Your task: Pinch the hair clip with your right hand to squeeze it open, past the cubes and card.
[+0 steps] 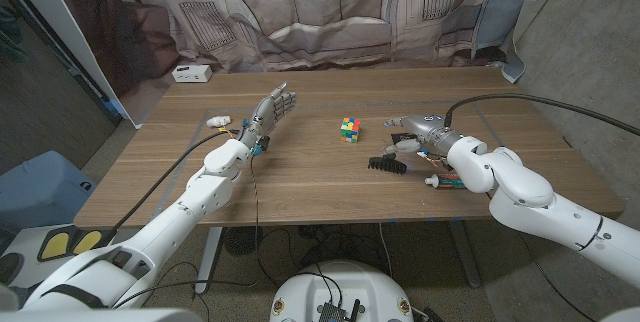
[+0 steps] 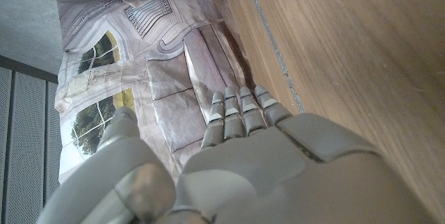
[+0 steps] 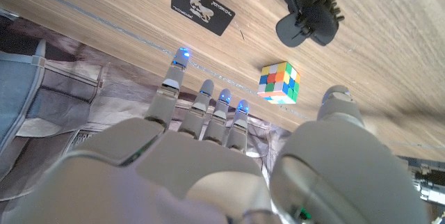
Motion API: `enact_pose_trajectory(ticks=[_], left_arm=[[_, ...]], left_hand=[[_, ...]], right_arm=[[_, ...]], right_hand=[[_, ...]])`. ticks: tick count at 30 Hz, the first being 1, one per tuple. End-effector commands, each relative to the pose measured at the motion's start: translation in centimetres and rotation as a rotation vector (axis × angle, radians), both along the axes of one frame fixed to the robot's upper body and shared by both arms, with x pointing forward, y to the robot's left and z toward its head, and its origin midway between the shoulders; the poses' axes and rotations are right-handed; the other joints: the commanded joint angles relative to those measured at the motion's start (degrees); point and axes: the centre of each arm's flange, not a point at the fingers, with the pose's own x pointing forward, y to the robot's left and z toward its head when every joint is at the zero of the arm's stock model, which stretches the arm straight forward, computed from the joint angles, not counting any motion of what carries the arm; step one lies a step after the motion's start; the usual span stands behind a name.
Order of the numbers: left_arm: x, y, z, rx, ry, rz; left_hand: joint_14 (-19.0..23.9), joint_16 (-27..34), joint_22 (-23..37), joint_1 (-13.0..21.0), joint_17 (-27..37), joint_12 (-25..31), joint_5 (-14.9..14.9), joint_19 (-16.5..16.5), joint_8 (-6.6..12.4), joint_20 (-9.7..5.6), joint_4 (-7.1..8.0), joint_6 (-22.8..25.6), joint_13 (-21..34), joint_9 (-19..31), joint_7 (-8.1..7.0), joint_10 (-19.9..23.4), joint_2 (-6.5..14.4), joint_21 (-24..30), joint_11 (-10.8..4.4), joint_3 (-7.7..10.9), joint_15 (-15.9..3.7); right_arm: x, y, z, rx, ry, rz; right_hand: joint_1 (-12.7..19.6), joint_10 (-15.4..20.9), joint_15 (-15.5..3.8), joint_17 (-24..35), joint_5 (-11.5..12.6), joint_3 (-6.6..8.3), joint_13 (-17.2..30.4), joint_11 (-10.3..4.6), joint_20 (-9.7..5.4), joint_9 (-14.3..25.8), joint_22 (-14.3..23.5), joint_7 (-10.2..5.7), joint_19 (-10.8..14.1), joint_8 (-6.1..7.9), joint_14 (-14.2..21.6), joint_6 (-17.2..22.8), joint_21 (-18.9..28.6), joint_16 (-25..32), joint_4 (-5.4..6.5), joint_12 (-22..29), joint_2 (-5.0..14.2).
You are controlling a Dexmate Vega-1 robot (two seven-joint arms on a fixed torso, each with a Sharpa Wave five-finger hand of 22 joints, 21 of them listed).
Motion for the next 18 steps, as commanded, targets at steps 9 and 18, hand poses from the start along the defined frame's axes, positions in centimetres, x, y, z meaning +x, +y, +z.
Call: enact_pose_trajectory(ticks=[9, 18], left_arm=[[-0.05, -0.21, 0.57, 0.005, -0.009, 0.001], [-0.43, -0.34, 1.02, 0.016, -0.014, -0.003]], left_hand=[[0.5, -0.1, 0.3, 0.0, 0.1, 0.0, 0.0, 0.2, -0.04, -0.32, -0.14, 0.2, 0.1, 0.2, 0.14, 0.3, 0.6, -0.1, -0.15, 0.27, -0.13], [0.6, -0.1, 0.3, 0.0, 0.1, 0.0, 0.0, 0.2, -0.06, -0.33, -0.17, 0.2, 0.1, 0.2, 0.13, 0.3, 0.6, -0.1, -0.07, 0.30, -0.16]], right_arm=[[-0.11, -1.88, 0.62, 0.234, -0.106, 0.162], [-0.08, -2.10, 1.10, 0.384, -0.154, 0.276]], right_hand=[[-4.9, -2.1, 1.53, -1.1, -0.6, -0.94, -0.7, 5.81, -4.48, 0.5, -0.1, 3.23, -1.3, 1.77, -2.4, 3.0, -0.9, -0.1, 2.57, -0.1, 1.36], [-5.3, -2.4, 1.86, -1.6, -0.8, -0.90, -0.8, 5.98, -5.98, 0.5, -0.1, 3.33, -3.2, 1.72, -3.5, 3.1, -1.4, -0.3, 2.73, 0.1, 1.88]])
